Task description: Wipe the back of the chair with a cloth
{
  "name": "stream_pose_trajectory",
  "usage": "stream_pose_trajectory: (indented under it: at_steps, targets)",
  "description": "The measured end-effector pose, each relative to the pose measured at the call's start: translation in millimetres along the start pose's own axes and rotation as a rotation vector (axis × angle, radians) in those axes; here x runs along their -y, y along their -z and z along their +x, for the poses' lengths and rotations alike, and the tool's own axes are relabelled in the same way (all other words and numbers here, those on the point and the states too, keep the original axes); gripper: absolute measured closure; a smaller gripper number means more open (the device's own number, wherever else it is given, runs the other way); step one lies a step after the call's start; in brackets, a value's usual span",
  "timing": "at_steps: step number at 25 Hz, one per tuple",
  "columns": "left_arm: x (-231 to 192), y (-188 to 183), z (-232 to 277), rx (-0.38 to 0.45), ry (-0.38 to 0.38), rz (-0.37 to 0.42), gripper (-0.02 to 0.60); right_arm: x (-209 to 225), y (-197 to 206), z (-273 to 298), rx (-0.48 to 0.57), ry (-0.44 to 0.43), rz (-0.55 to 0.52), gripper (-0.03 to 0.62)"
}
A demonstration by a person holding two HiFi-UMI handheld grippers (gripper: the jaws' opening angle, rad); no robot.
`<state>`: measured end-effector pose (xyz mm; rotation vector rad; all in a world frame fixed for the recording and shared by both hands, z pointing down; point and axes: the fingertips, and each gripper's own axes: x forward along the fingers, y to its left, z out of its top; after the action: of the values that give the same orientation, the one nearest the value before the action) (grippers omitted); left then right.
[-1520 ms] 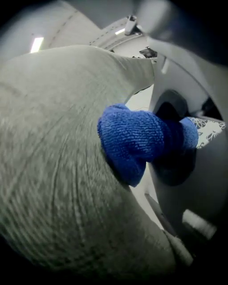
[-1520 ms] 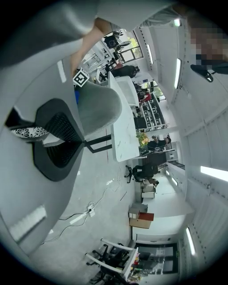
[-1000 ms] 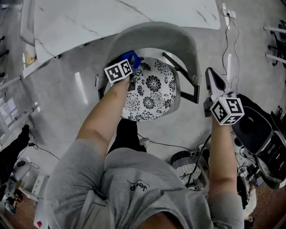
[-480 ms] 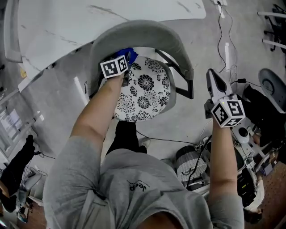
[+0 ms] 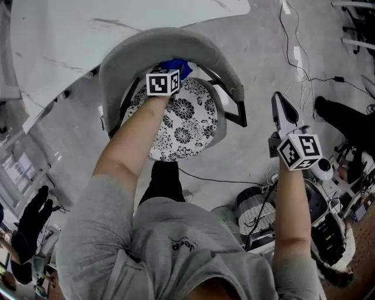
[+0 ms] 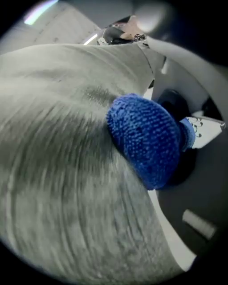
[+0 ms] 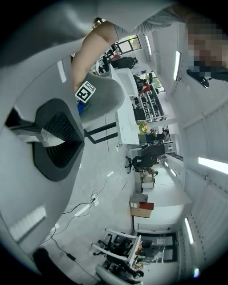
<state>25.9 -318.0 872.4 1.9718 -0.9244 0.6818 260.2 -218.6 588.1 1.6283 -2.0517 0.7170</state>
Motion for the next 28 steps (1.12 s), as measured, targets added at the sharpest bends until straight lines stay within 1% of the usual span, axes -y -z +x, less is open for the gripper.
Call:
stream_pose_trajectory:
  at_steps: [2, 4, 6, 8, 11, 12, 13, 14, 19, 21, 25, 28]
  targets:
    - [20, 0, 10, -0.018, 0.022, 0.06, 0.41, 6, 4, -8, 0.002, 0.011, 0.002, 0.589]
    - [42, 4, 20, -0.046, 0.046, 0.147, 0.41, 13, 8, -16, 0.002, 0.023, -0.001, 0.589]
    - [65, 9, 31, -0.079, 0.072, 0.256, 0.41, 19, 12, -24, 0.005, 0.039, 0.003, 0.59]
    - [92, 14, 35, -0.106, 0.114, 0.363, 0.41, 25, 17, -33, 0.008, 0.055, 0.013, 0.59]
    - [132, 29, 37, -0.146, 0.195, 0.568, 0.41, 32, 23, -49, 0.01, 0.076, 0.017, 0.589]
    - [143, 35, 37, -0.163, 0.22, 0.623, 0.41, 35, 24, -55, 0.013, 0.086, 0.018, 0.59]
    - [149, 39, 36, -0.176, 0.237, 0.65, 0.41, 38, 25, -61, 0.019, 0.097, 0.02, 0.59]
    - [151, 40, 34, -0.183, 0.242, 0.649, 0.409, 41, 25, -68, 0.025, 0.109, 0.024, 0.59]
    - [134, 33, 4, -0.16, 0.202, 0.537, 0.409, 42, 27, -114, 0.057, 0.153, 0.048, 0.59]
    - [125, 32, -18, -0.151, 0.182, 0.511, 0.408, 39, 30, -136, 0.069, 0.167, 0.063, 0.59]
    - [131, 21, -71, -0.118, 0.181, 0.494, 0.408, 35, 34, -187, 0.107, 0.207, 0.096, 0.59]
    - [152, 4, -106, -0.076, 0.198, 0.506, 0.408, 32, 34, -233, 0.152, 0.254, 0.116, 0.591]
